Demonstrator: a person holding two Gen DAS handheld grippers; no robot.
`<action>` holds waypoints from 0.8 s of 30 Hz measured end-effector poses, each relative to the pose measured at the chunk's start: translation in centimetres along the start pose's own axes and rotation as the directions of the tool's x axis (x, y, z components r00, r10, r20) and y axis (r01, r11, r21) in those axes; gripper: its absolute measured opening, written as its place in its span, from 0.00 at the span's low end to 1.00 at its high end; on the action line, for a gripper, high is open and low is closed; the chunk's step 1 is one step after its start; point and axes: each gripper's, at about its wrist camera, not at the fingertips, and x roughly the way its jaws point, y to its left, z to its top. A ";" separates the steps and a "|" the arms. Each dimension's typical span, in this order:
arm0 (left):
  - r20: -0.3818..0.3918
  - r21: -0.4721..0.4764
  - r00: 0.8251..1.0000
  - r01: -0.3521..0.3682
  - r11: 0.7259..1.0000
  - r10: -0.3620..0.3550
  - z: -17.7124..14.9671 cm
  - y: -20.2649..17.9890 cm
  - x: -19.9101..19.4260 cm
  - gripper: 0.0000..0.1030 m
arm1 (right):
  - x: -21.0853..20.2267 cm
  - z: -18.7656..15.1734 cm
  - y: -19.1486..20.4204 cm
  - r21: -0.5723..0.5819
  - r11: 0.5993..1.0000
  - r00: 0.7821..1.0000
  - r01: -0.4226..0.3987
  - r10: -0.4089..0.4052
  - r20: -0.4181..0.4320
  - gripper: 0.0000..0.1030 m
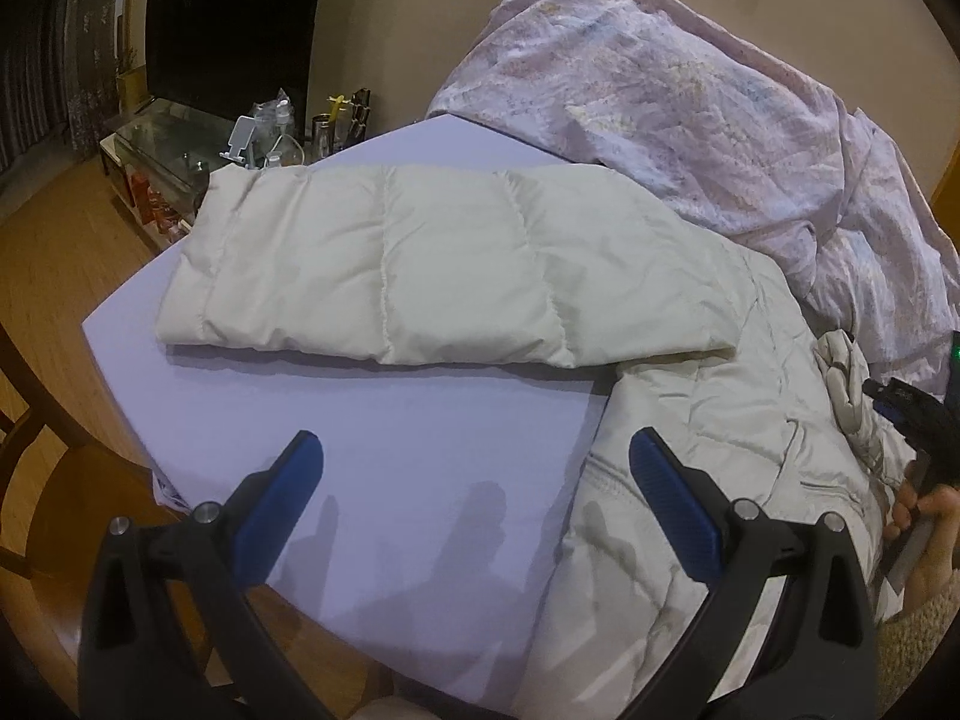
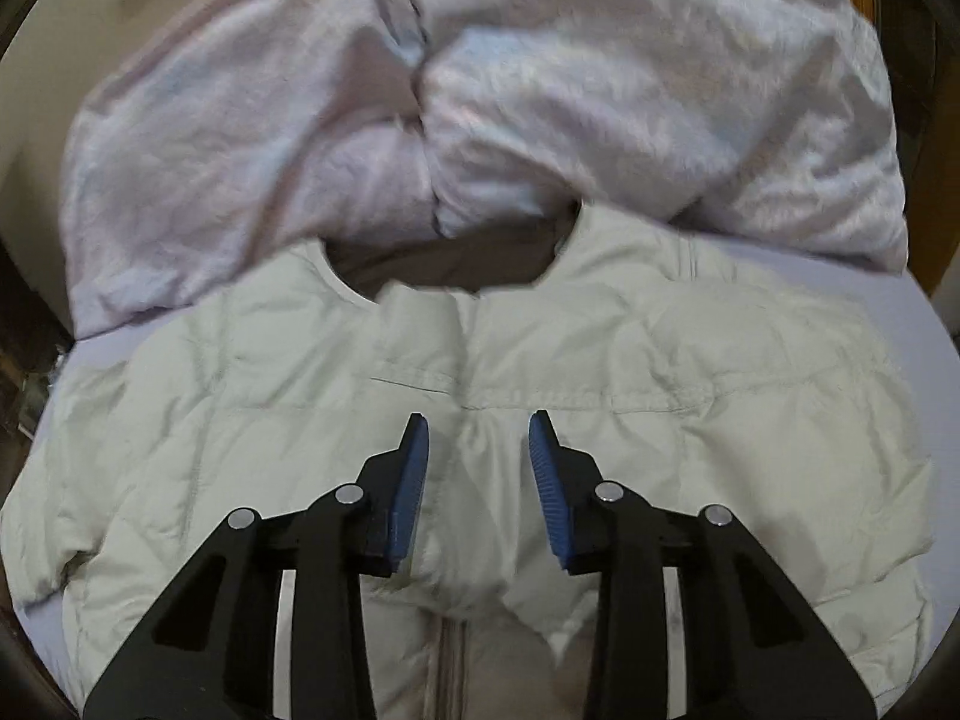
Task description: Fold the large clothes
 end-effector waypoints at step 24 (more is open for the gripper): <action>-0.056 -0.274 0.991 0.099 0.957 -0.118 1.4 6.1 2.5 0.98 | 2.4 -2.3 2.2 -0.124 0.990 0.996 -0.073 0.067 -0.051 0.37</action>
